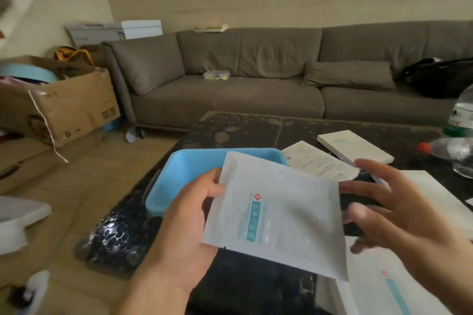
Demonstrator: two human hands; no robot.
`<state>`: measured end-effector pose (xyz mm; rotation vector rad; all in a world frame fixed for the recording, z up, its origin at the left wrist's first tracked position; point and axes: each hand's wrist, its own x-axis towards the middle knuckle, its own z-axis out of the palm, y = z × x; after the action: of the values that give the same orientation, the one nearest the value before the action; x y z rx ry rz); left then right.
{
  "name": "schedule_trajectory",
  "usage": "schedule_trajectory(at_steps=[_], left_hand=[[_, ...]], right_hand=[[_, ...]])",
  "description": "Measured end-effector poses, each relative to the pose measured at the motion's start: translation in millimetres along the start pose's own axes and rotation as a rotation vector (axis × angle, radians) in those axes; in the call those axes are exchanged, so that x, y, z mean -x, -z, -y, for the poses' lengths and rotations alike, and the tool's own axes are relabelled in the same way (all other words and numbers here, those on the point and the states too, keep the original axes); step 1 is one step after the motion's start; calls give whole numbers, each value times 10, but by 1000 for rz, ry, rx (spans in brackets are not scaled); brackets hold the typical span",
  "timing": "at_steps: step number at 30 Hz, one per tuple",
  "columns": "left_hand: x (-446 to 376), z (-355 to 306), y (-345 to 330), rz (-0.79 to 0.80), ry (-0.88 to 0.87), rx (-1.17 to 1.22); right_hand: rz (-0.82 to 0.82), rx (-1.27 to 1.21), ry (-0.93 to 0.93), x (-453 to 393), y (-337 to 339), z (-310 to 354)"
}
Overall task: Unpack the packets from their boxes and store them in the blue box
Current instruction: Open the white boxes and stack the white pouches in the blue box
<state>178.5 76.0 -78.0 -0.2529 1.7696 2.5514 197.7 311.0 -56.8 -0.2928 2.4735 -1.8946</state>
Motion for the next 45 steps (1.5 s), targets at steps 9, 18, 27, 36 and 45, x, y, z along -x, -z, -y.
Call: schedule_trajectory(at_steps=[9, 18, 27, 36, 45], left_hand=[[-207, -236, 524, -468, -388, -361], [-317, -265, 862, -530, -375, -468], [-327, -267, 849, -507, -386, -469], [-273, -272, 994, -350, -209, -922], [-177, -255, 1019, -146, -20, -1180]], right_hand=[[67, 126, 25, -1323, -431, 315], [318, 315, -282, -1836, -1170, -41], [452, 713, -206, -1859, -1480, -151], [742, 1254, 54, -1900, -1607, -249], [829, 1293, 250, -2050, -1784, -389]])
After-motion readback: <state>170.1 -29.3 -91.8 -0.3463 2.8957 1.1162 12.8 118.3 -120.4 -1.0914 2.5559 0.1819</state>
